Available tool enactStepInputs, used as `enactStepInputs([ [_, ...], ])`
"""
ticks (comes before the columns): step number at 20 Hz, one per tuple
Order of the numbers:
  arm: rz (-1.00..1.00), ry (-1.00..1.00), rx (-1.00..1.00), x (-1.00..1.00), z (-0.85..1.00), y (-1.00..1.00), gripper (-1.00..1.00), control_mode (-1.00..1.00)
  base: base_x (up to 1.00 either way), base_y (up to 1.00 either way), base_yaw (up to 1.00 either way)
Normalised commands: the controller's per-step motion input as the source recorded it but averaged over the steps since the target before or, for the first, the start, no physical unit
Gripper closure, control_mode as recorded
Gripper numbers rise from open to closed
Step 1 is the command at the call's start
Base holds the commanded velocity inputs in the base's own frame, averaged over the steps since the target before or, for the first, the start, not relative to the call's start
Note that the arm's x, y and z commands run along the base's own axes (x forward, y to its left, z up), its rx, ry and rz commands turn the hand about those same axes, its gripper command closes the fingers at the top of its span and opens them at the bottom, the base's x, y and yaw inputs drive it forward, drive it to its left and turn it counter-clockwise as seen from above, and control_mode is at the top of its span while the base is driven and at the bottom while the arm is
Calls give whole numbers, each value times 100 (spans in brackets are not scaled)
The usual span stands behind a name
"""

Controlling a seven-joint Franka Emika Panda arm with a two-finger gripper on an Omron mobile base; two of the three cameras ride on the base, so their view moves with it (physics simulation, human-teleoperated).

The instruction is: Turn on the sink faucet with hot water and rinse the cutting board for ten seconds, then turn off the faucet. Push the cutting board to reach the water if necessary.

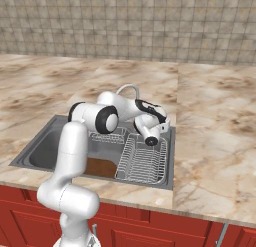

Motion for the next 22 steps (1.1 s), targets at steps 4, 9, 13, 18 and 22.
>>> enactStepInputs([
  [4,0,0,0,3,0,0,-100,-100,0,0,0],
  [9,0,0,0,5,0,0,-100,-100,0,0,0],
  [13,0,0,0,7,0,0,-100,-100,0,0,0],
  [18,0,0,0,6,0,0,-100,-100,0,0,0],
  [22,0,0,0,0,0,0,-100,-100,0,0,0],
])
